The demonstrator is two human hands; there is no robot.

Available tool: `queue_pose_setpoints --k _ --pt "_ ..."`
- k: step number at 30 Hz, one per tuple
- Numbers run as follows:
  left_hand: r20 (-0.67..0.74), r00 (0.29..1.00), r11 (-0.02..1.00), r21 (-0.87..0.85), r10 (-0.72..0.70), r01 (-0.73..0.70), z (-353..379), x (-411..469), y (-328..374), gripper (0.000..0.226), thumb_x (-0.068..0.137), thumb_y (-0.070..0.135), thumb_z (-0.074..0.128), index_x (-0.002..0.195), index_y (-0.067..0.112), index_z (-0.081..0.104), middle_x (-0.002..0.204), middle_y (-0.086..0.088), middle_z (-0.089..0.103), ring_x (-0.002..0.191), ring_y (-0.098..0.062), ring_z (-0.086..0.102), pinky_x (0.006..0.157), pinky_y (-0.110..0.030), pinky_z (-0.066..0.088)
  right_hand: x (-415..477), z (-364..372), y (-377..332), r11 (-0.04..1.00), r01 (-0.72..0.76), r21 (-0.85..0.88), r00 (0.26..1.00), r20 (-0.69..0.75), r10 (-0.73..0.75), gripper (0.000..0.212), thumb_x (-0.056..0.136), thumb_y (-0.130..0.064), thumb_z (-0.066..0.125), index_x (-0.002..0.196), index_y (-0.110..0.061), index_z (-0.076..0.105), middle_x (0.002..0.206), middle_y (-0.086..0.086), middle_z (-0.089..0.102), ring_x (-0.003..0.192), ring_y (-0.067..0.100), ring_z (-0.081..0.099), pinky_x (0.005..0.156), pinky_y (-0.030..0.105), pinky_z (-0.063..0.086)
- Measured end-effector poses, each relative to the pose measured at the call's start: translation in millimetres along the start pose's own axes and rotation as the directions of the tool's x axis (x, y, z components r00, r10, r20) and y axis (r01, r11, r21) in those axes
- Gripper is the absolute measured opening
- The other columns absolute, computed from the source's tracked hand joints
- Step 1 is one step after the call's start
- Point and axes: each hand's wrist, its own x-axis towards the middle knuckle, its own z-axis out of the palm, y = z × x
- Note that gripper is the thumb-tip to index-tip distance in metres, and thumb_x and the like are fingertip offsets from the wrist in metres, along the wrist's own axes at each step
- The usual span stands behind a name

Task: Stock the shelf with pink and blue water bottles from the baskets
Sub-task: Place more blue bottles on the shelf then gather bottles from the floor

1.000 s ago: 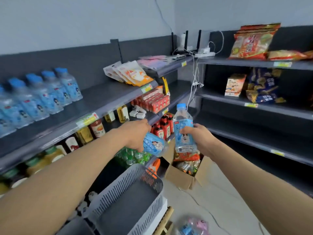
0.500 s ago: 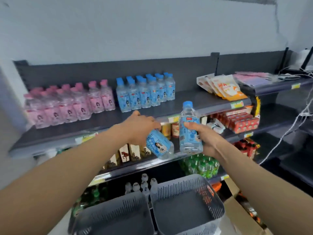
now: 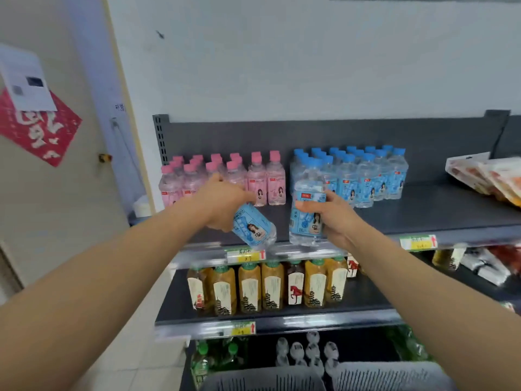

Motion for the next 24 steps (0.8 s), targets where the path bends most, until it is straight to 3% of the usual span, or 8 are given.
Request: queue_pose_setpoints --k 9,18,24 --pt "-0.028 0.998 0.998 0.034 0.047 -0.047 9.6 39.3 -21.1 0.062 0.075 0.026 0.07 0.131 0.032 0.043 0.12 0.006 0.055 0.104 -0.02 0.055 0.097 -0.039 0.028 47.4 13.5 2.7 0.997 0.047 -0.069 0.995 -0.086 -0.053 0.045 0.073 0.0 0.075 0.111 -0.013 0.057 0.102 0.007 0.07 0.089 0.022 0.069 0.078 0.039 0.055" --pt "-0.123 0.975 0.981 0.083 0.183 -0.173 -16.0 123.8 47.3 0.063 0.08 0.024 0.063 0.137 0.031 0.036 0.124 0.001 0.05 0.107 -0.022 0.053 0.095 -0.039 0.029 60.5 -89.8 -21.5 0.989 0.065 -0.131 0.97 -0.223 -0.093 0.047 0.074 0.0 0.074 0.116 -0.012 0.055 0.111 0.008 0.068 0.1 0.026 0.066 0.092 0.044 0.051" --pt "-0.179 0.955 0.968 0.125 0.238 -0.218 -41.4 197.1 110.2 0.06 0.082 0.017 0.059 0.137 0.03 0.038 0.123 0.0 0.05 0.107 -0.021 0.051 0.097 -0.039 0.028 78.2 -182.7 -43.3 0.98 0.088 -0.179 0.95 -0.28 -0.136 0.043 0.075 0.005 0.072 0.109 -0.013 0.055 0.106 0.008 0.068 0.097 0.026 0.067 0.09 0.046 0.052"
